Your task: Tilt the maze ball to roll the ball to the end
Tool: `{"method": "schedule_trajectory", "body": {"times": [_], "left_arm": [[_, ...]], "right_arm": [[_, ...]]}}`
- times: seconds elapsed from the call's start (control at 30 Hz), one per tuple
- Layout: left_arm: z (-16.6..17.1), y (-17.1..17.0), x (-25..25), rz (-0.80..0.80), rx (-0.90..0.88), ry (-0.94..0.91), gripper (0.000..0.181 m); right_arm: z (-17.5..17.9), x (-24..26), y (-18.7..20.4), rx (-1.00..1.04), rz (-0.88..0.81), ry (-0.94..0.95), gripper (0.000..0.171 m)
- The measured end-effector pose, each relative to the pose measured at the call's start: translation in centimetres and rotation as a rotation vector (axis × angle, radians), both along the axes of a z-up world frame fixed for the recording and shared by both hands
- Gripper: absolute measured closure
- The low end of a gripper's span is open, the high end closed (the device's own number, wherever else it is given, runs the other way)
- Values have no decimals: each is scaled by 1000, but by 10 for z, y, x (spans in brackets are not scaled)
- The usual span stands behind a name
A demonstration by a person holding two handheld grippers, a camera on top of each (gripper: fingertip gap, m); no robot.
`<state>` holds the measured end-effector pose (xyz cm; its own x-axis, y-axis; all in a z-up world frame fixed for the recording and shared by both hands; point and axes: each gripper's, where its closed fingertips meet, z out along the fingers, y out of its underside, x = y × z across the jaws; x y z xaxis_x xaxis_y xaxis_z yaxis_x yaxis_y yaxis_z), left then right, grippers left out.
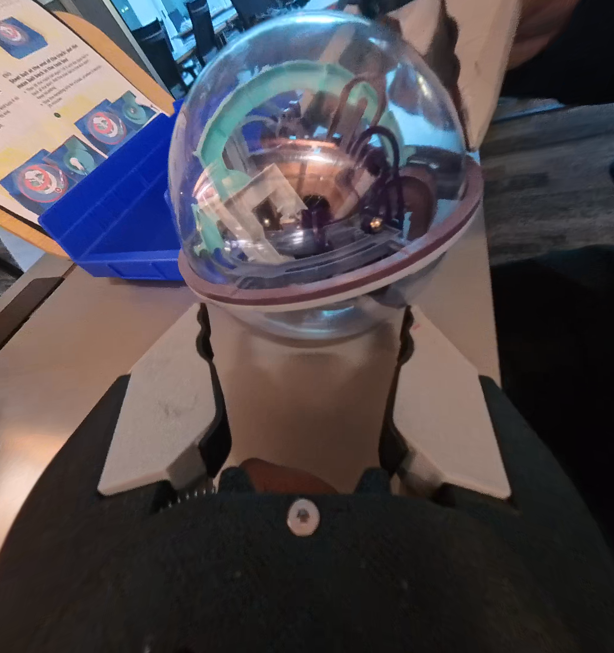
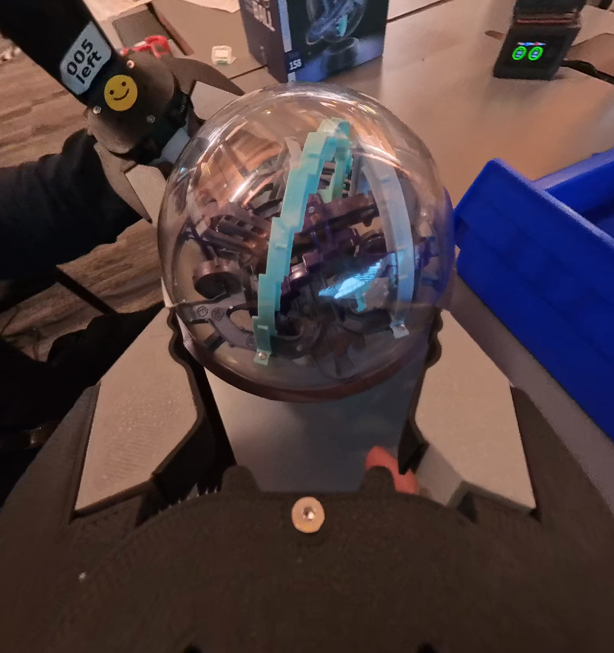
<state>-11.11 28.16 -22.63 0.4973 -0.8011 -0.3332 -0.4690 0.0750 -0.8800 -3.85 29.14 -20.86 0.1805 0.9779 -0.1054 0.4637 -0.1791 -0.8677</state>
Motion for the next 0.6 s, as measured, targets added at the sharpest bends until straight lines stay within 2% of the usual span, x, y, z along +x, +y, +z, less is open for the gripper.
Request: {"method": "schedule_trajectory", "body": {"times": [0.17,0.23,0.33,0.4,0.53,0.6], "left_arm": [[-2,4,-3,-45,-17,3,76],[-1,4,-2,-81,-38,-12,78],[-1,6,-3,-114,-46,-9,81],[-1,8,-2,-118,-50,-3,82],[0,4,1,-117,-53,-18,83],[0,4,1,-90,-51,-26,82]], "right_arm": [[6,6,-3,75,-30,-22,40],[15,10,3,67,-6,-4,37],[35,12,12,5,109,78,48],[33,11,21,-71,162,72,40],[22,0,21,-147,198,68,44],[18,-3,17,-130,188,75,41]]}}
